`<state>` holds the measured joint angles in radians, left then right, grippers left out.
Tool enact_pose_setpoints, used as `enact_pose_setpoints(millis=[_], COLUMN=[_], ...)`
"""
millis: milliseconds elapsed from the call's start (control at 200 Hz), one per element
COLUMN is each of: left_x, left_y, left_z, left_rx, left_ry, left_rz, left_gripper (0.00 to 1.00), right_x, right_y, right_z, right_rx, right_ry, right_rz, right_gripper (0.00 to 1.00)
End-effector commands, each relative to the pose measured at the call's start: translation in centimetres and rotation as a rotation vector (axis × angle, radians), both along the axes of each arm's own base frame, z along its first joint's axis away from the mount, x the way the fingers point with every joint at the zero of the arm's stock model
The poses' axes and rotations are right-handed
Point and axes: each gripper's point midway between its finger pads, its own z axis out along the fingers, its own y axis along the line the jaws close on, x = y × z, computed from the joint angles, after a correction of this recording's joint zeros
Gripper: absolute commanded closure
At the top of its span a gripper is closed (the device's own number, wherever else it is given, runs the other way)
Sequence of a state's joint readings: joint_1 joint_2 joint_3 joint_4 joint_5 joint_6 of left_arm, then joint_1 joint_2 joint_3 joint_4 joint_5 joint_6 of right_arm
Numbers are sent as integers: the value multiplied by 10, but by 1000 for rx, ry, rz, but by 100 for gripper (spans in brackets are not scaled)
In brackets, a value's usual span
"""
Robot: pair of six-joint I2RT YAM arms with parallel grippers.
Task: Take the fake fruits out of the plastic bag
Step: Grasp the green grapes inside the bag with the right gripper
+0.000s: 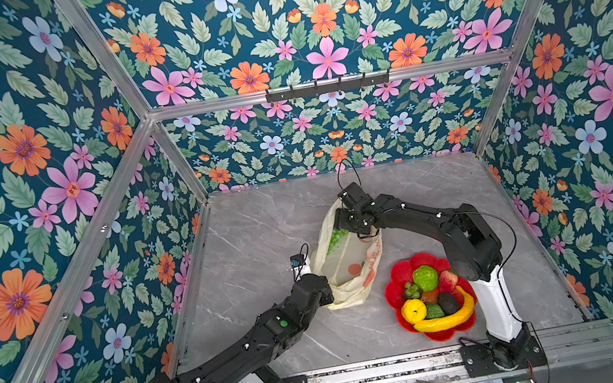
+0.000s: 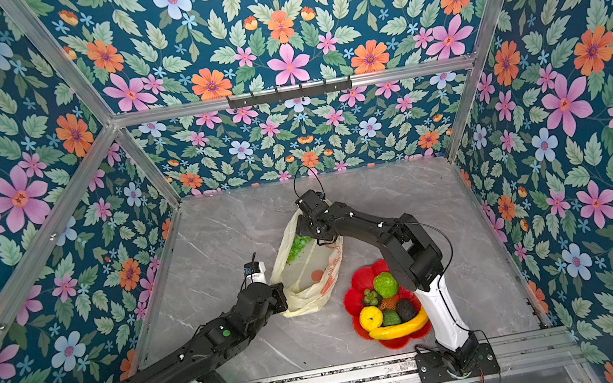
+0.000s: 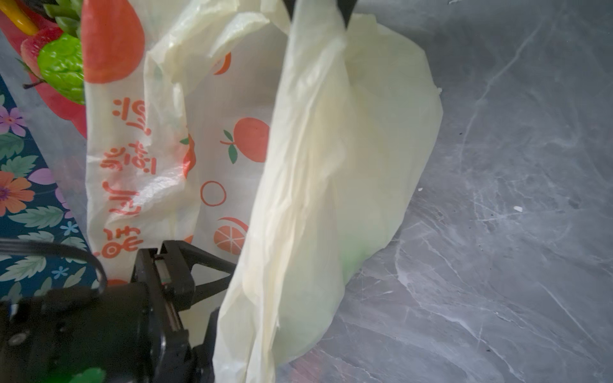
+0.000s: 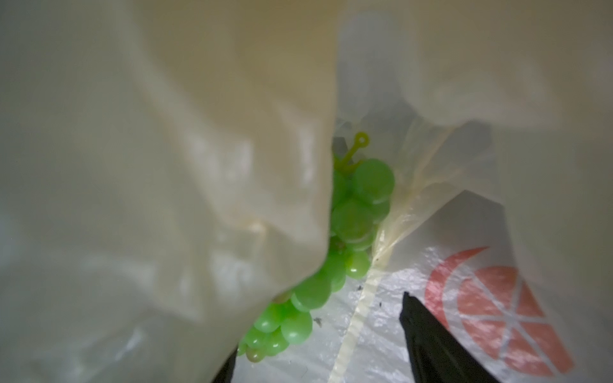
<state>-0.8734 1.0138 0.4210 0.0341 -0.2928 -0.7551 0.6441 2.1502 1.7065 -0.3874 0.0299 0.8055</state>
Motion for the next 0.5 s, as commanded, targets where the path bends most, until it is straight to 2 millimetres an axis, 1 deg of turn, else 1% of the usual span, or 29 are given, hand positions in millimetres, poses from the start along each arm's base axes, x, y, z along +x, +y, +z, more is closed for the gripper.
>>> enact_pose_setpoints(millis=[0, 90, 165, 220, 325, 420, 495], left_x=[2, 2, 1, 0, -2, -5, -7], left_y=[-1, -3, -8, -12, -19, -26, -34], left_z=[4, 4, 8, 11, 14, 13, 12], left_rx=[-10, -12, -33, -49, -64, -69, -68], left_ry=[-26, -28, -33, -36, -41, -39, -38], left_rz=[7, -1, -15, -33, -55, -83, -114], left_gripper=[100, 100, 100, 100, 100, 100, 100], right_x=[0, 1, 2, 4, 9, 14, 17], right_y=[-4, 2, 9, 11, 12, 16, 17], right_z=[-5, -7, -7, -7, -8, -7, -10], right_rx=[-49, -35, -5, 1, 2, 7, 2], right_ry=[7, 18, 35, 38, 37, 34, 39], right_rz=[4, 22, 36, 32, 17, 14, 10], right_gripper=[20, 17, 14, 11, 11, 11, 12])
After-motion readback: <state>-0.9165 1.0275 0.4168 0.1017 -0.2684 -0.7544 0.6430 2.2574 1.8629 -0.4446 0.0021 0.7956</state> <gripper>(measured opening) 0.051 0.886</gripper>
